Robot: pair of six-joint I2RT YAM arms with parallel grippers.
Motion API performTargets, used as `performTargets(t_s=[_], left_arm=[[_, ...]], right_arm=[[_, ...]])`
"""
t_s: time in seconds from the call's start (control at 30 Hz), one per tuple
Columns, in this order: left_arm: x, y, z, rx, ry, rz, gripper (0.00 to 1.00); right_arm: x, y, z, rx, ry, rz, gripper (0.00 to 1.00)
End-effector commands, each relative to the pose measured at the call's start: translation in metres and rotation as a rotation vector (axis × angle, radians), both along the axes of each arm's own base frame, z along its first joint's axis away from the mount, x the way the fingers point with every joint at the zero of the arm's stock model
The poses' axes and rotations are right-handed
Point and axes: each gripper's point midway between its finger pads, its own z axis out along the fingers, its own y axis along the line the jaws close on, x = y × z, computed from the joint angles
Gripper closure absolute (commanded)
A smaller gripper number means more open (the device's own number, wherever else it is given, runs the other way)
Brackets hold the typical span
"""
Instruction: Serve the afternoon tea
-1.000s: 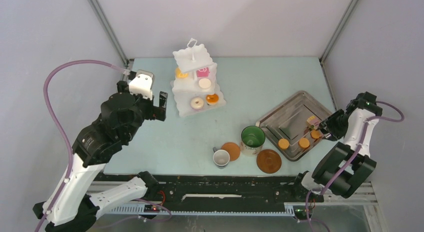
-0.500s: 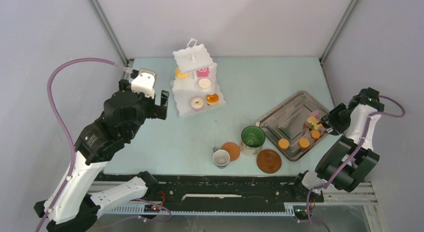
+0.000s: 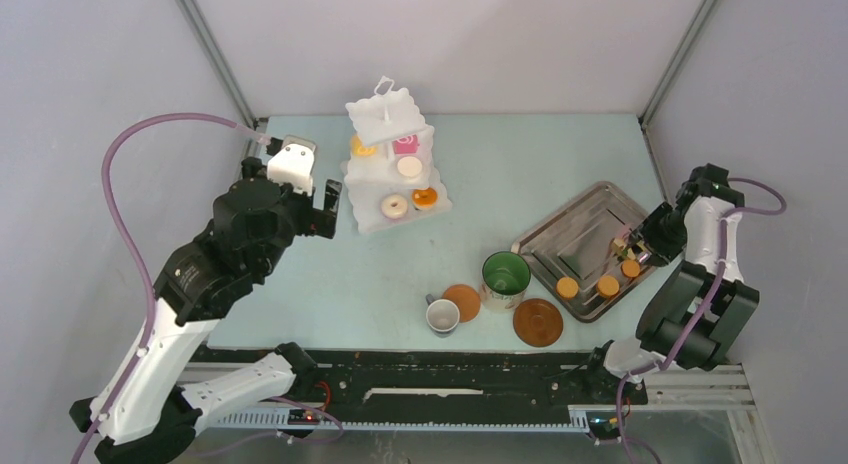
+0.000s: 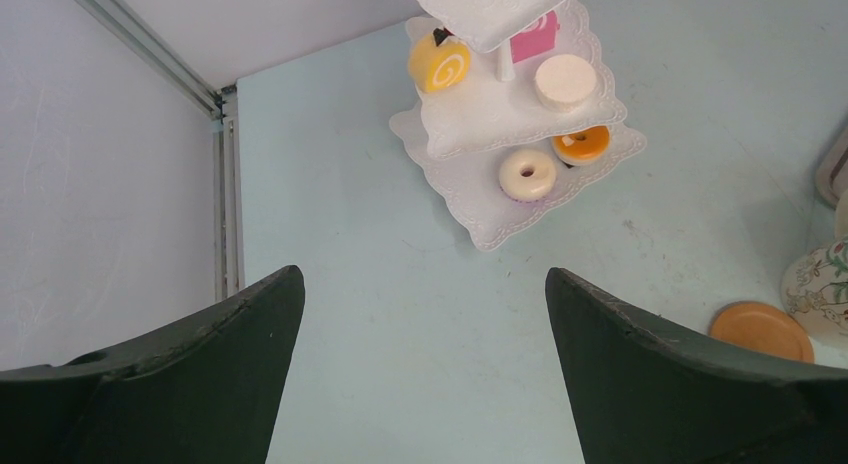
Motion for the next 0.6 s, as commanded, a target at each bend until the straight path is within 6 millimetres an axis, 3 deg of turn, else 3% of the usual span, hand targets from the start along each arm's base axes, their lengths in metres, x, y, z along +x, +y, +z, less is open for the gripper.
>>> performTargets(t_s=[0.0, 0.4, 0.57], left_arm=[[0.001, 0.006, 0.012, 0.002, -0.043, 0.02, 0.02], [-0.001, 0.011, 0.017, 0.005, -0.058, 0.03, 0.02], [-0.002, 0.012, 0.02, 0.0, -0.062, 0.032, 0.02]], right_arm=[[0.009, -0.01, 0.005, -0.092, 0.029, -0.005, 0.52], [0.017, 0.006, 0.001, -0.081, 0.063, 0.028, 0.62], [0.018, 0.01, 0.008, -0.095, 0.038, 0.062, 0.74]])
